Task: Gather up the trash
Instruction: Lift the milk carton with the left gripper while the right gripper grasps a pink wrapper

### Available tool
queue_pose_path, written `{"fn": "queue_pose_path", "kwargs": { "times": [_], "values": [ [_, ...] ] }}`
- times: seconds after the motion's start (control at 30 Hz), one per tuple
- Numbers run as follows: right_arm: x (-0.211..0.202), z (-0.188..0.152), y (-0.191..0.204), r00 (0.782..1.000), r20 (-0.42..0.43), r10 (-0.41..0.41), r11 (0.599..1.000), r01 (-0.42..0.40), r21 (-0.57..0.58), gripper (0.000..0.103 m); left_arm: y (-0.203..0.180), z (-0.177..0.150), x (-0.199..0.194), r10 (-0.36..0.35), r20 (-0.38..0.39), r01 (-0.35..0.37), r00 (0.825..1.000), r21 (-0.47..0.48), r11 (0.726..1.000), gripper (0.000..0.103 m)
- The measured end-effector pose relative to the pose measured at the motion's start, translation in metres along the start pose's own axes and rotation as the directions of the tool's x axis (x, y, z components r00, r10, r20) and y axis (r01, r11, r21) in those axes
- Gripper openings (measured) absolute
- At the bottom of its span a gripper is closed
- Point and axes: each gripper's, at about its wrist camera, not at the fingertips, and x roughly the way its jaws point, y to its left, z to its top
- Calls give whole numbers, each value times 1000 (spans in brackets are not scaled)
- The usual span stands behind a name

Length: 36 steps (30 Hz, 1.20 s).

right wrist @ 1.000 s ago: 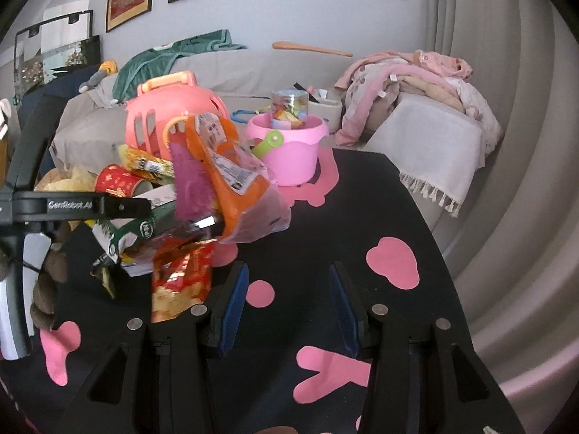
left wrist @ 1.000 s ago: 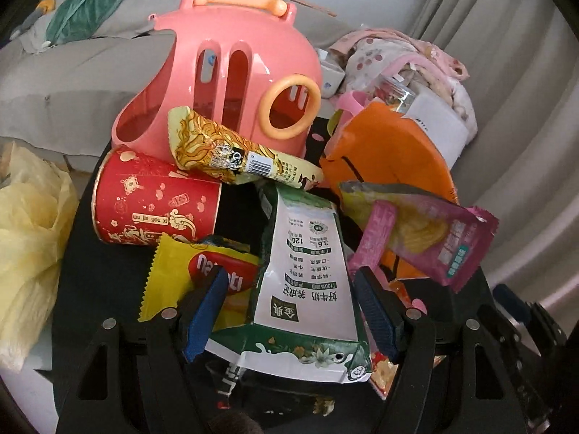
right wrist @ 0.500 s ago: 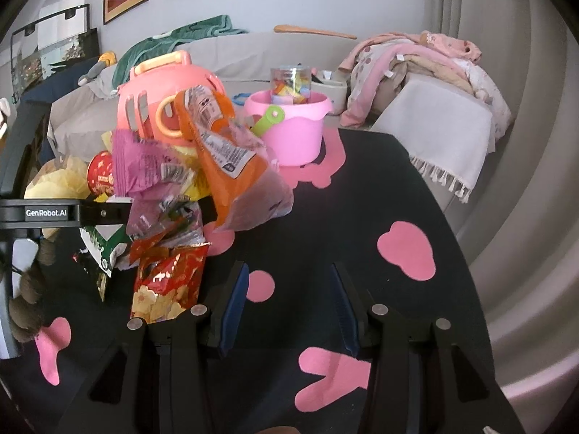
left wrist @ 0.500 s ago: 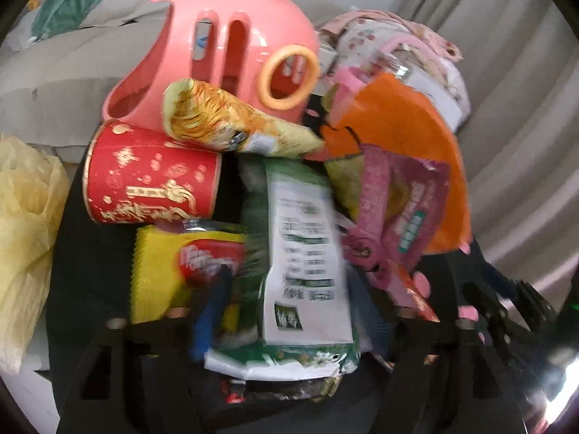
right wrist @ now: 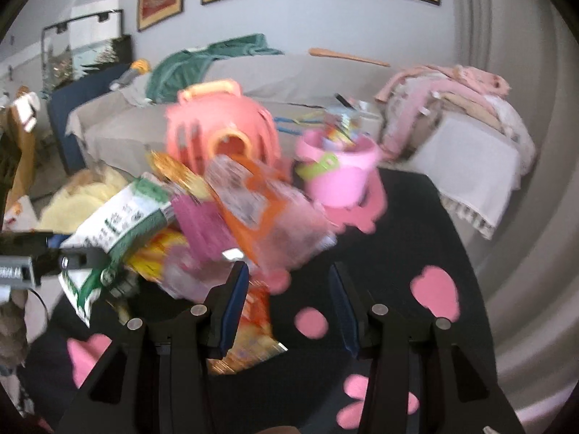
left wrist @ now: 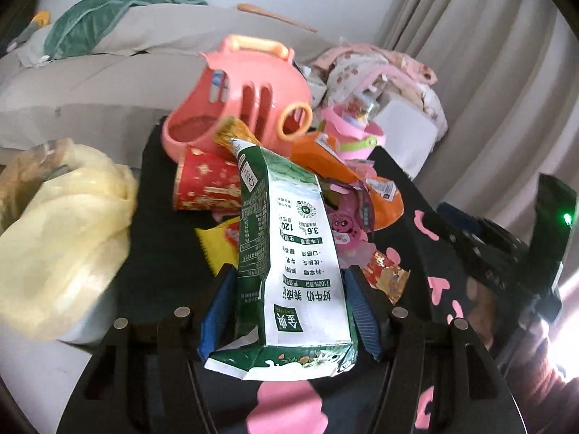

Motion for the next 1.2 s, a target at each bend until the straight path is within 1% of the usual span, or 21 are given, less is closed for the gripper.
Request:
{"fn": "queue_pose_path", "kwargs": {
  "times": [0.1, 0.17, 0.3, 0.33, 0.4, 0.43, 0.47, 0.53, 0.6, 0.63, 0.67, 0.7, 0.73, 0.77, 0.8, 0.9, 0.97, 1.07, 1.13, 1.2],
  "values": [
    [5, 15, 14, 998, 6, 61, 998, -61, -24, 44, 10, -3, -16, 21, 31, -20, 999, -13, 1000, 62],
    [10, 21, 26, 996, 2, 87, 995, -86, -43, 44, 17, -3, -22, 31, 48, -30, 998, -26, 999, 62],
    [23, 25, 52, 994, -20, 109, 991, -111, -74, 44, 31, -3, -33, 59, 81, -55, 995, -46, 997, 62],
    [27, 24, 58, 995, -22, 99, 991, -100, -88, 44, 31, -3, -33, 77, 95, -73, 992, -39, 997, 62],
    [39, 24, 67, 999, -25, 47, 991, -50, -123, 39, 33, -6, -37, 97, 112, -94, 989, -30, 995, 62],
    [46, 24, 70, 999, -31, 7, 989, -12, -146, 33, 35, -7, -39, 102, 117, -100, 988, -29, 995, 62],
    [53, 24, 72, 999, -41, -27, 986, 20, -164, 28, 37, -8, -42, 108, 123, -105, 986, -32, 994, 62],
    [69, 23, 73, 994, -66, -85, 976, 70, -206, 22, 40, -11, -46, 129, 139, -124, 982, -41, 991, 62],
    [73, 24, 71, 991, -79, -109, 972, 90, -215, 20, 48, -14, -56, 155, 167, -147, 974, -57, 987, 62],
    [69, 25, 70, 992, -79, -94, 976, 76, -206, 17, 51, -14, -61, 169, 179, -160, 969, -63, 985, 62],
    [60, 27, 69, 996, -67, -55, 982, 41, -185, 14, 55, -15, -66, 183, 192, -172, 964, -71, 982, 62],
    [50, 30, 69, 998, -50, -28, 985, 19, -171, 13, 60, -15, -73, 200, 209, -186, 957, -83, 979, 62],
    [40, 34, 69, 1000, -29, -3, 987, -2, -162, 10, 64, -16, -78, 210, 220, -194, 953, -94, 977, 62],
    [33, 39, 70, 1000, -16, 8, 987, -10, -157, 8, 67, -15, -82, 219, 229, -200, 949, -102, 974, 62],
    [25, 43, 73, 1000, -2, 18, 988, -18, -153, 8, 70, -15, -89, 228, 241, -207, 943, -111, 972, 62],
    [-4, 57, 82, 997, 46, 65, 989, -58, -138, 8, 74, -16, -104, 235, 265, -207, 935, -128, 970, 62],
    [-18, 64, 89, 994, 70, 81, 989, -71, -131, 8, 74, -18, -116, 235, 286, -206, 929, -129, 970, 62],
    [-38, 70, 100, 990, 111, 82, 989, -67, -129, 8, 70, -23, -132, 226, 316, -197, 922, -120, 973, 62],
    [-49, 72, 106, 988, 125, 91, 990, -76, -121, 8, 65, -26, -145, 231, 344, -205, 910, -111, 972, 62],
    [-62, 73, 113, 985, 141, 103, 989, -85, -125, 8, 61, -28, -158, 250, 372, -226, 894, -107, 968, 62]
  ]
}}
